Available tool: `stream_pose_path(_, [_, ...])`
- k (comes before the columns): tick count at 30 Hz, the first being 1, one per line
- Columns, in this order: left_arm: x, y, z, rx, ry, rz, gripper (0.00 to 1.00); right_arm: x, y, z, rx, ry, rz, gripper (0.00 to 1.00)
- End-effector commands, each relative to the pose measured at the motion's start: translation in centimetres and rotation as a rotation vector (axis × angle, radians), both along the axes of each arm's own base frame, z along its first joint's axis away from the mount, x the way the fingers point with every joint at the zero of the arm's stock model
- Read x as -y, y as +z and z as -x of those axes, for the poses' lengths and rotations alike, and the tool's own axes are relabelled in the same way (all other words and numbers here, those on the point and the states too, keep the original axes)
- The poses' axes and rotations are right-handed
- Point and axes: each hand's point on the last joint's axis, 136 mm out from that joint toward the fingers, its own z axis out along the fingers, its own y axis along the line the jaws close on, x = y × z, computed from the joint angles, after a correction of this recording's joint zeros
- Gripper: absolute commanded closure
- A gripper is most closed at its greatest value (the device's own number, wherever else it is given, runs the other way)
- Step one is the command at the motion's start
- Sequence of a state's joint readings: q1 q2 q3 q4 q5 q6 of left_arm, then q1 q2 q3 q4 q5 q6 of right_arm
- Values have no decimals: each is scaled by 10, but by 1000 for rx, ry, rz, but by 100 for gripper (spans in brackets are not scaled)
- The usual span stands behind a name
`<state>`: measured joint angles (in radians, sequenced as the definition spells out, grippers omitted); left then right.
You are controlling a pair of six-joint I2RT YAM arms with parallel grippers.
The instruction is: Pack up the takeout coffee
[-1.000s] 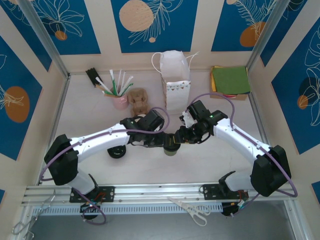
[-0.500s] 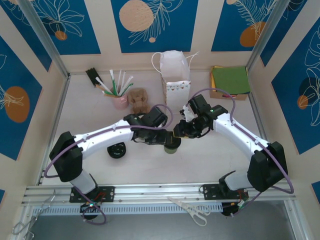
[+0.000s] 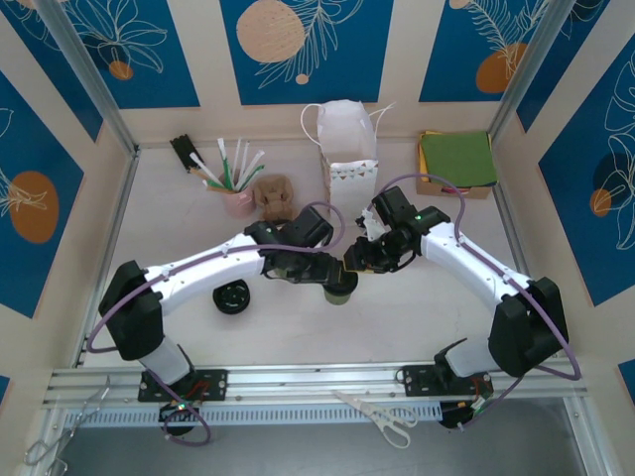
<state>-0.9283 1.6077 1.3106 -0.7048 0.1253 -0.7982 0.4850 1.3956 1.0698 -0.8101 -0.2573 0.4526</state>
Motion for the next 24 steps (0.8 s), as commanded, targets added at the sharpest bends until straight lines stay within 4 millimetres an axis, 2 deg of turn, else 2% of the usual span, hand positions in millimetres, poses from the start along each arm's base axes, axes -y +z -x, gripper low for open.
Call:
stream_pose_path(1, [-4,13,-7,36,-14,-18,55,3,2,10,-6,17,10,64])
stream_pose_path(7, [5,13,-10,41,-33,8,72,4,-1,14,-14,20,19,65])
stream_pose_path(24, [1,-13,-6,0,-31,-39,74,0,-17,19,-51,43,33,71])
